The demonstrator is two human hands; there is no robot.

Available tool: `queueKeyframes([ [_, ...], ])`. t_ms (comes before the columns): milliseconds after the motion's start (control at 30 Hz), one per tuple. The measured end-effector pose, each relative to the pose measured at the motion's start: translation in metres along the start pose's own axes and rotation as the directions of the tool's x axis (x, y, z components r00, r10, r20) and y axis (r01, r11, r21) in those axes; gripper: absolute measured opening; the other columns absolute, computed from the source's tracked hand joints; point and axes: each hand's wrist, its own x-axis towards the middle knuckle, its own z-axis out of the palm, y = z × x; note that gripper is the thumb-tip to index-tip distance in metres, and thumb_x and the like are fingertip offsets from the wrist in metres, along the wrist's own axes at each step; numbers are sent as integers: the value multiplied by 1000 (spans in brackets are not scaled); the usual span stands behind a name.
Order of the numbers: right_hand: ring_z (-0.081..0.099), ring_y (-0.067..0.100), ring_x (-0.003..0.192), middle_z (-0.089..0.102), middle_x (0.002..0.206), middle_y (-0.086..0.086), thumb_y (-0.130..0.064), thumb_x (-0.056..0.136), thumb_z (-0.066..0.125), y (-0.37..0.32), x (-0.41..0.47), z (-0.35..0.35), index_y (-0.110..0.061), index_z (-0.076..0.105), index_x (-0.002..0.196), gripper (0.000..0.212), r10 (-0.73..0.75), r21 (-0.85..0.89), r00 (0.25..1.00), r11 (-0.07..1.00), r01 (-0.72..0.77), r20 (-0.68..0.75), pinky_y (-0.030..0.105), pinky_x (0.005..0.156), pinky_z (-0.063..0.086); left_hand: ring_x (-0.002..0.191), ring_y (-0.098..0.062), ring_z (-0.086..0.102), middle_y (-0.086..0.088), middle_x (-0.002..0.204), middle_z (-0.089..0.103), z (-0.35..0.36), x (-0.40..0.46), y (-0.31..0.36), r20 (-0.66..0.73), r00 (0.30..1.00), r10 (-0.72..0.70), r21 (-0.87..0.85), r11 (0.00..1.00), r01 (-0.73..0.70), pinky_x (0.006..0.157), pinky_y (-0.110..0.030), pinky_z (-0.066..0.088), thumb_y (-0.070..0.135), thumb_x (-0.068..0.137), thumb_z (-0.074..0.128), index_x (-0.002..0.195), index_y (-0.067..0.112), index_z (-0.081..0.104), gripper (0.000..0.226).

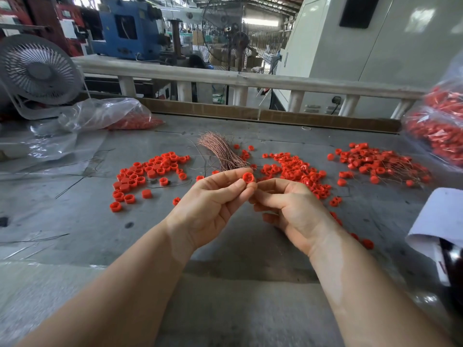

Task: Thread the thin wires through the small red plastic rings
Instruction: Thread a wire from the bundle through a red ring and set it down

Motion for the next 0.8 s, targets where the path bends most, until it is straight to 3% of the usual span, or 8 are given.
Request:
queueKeyframes([
  [267, 55, 6, 50, 66, 61, 0, -10, 78, 67, 1, 0, -1, -14, 63, 73, 8, 27, 16, 1000, 1000, -27, 1, 18, 48, 38, 68, -13, 69, -13, 81, 69, -1, 0, 0, 2, 1000, -6, -7, 1000, 6, 60, -17, 55, -3, 67, 56, 82, 0, 68, 20],
  [533, 56, 5, 51, 66, 59, -1, -11, 81, 67, 3, 0, 2, -15, 63, 71, 12, 3, -83, 1000, 997, -4, -20, 13, 45, 38, 65, -12, 69, -10, 71, 69, 0, 0, 1, -53, 999, 7, -6, 1000, -8, 58, -17, 55, -7, 77, 52, 78, 0, 67, 17],
  [633, 56, 3, 51, 65, 57, -4, -7, 81, 67, 5, 4, -2, -16, 64, 67, 17, -112, -148, 977, 985, 86, -184, 10, 45, 38, 65, -12, 69, -9, 69, 70, -2, 2, 0, -124, 992, 24, 2, 1000, -24, 59, -17, 55, -11, 85, 47, 79, -1, 65, 21],
  [733, 53, 7, 54, 63, 60, -1, -4, 78, 68, 8, 9, -10, -17, 63, 62, 21, -248, -302, 886, 944, 131, -391, 10, 47, 39, 66, -13, 70, -9, 68, 70, -4, 4, -1, -162, 986, 38, 15, 999, -36, 59, -18, 56, -12, 85, 49, 79, -2, 66, 21],
  [800, 51, 7, 55, 60, 59, -5, -3, 78, 66, 10, 12, -12, -19, 61, 62, 23, -321, -433, 844, 893, 119, -430, 12, 49, 40, 65, -13, 69, -9, 68, 70, -5, 5, -1, -174, 984, 42, 24, 999, -39, 60, -18, 56, -12, 84, 49, 78, -3, 66, 20],
])
